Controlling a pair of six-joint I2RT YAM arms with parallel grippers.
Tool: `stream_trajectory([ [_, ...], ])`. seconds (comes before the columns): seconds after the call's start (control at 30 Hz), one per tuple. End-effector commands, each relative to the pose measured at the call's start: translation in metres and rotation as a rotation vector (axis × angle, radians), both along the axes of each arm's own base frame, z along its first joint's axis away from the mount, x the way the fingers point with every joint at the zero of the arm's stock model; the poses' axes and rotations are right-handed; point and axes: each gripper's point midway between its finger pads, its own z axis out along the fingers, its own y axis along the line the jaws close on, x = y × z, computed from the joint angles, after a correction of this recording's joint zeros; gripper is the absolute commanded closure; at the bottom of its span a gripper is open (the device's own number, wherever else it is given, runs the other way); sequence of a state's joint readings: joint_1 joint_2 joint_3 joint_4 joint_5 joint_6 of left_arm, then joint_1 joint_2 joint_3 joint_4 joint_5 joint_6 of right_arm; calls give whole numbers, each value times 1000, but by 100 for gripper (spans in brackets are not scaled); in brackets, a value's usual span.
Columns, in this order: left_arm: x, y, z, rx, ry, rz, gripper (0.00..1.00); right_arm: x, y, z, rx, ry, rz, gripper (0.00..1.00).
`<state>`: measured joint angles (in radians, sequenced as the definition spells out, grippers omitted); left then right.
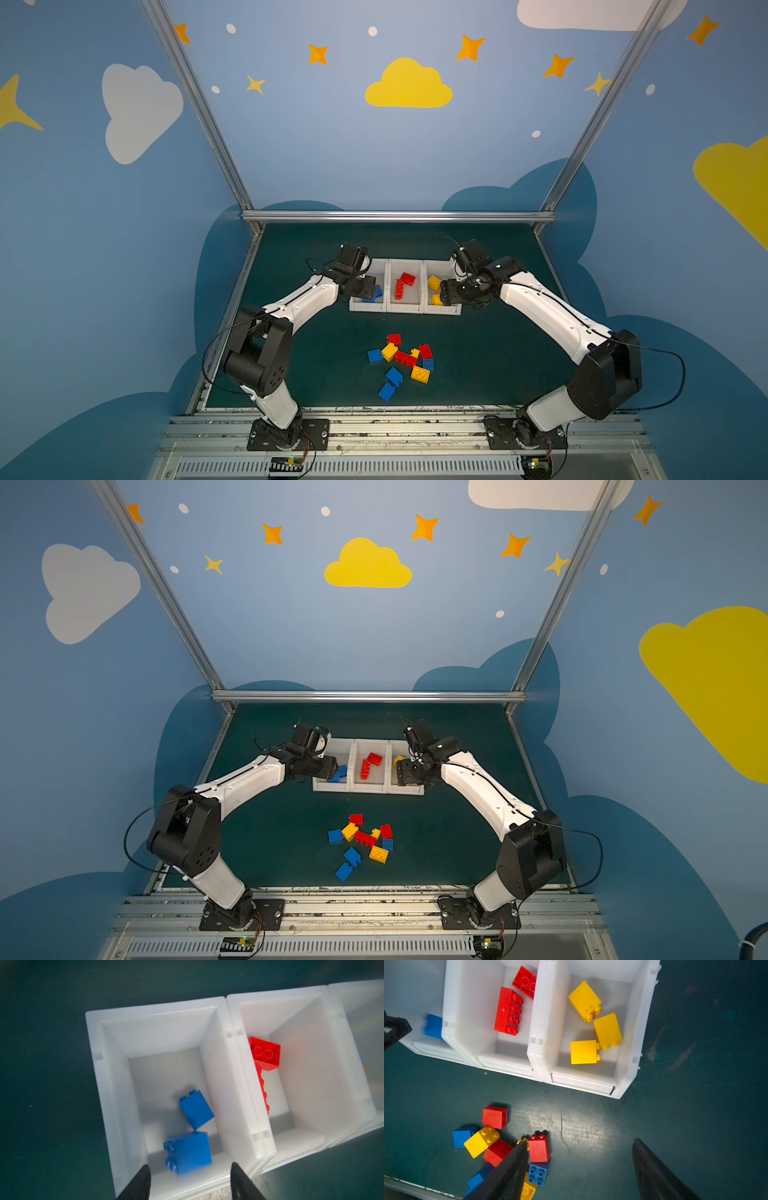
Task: Sort the legos into containers by color
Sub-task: 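Carry the blue brick with the left gripper and drop it into the blue compartment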
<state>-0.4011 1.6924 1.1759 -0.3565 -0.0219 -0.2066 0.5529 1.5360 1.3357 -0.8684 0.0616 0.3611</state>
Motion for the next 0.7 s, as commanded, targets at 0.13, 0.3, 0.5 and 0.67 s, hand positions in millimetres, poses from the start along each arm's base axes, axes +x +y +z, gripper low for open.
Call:
stream_trajectory([
  [0.13, -2, 2, 13, -4, -28, 4, 35, -3, -2, 7, 15, -13, -7, 22],
  [0.3, -5, 5, 16, -15, -36, 17, 34, -3, -2, 7, 17, -12, -9, 22],
  [0.5, -10, 12, 17, -11, -51, 45, 34, -6, -1, 4, 23, 2, -3, 22],
  [0.67, -15, 20, 19, -10, -57, 68, 33, -15, 3, -4, 31, 27, 30, 22],
])
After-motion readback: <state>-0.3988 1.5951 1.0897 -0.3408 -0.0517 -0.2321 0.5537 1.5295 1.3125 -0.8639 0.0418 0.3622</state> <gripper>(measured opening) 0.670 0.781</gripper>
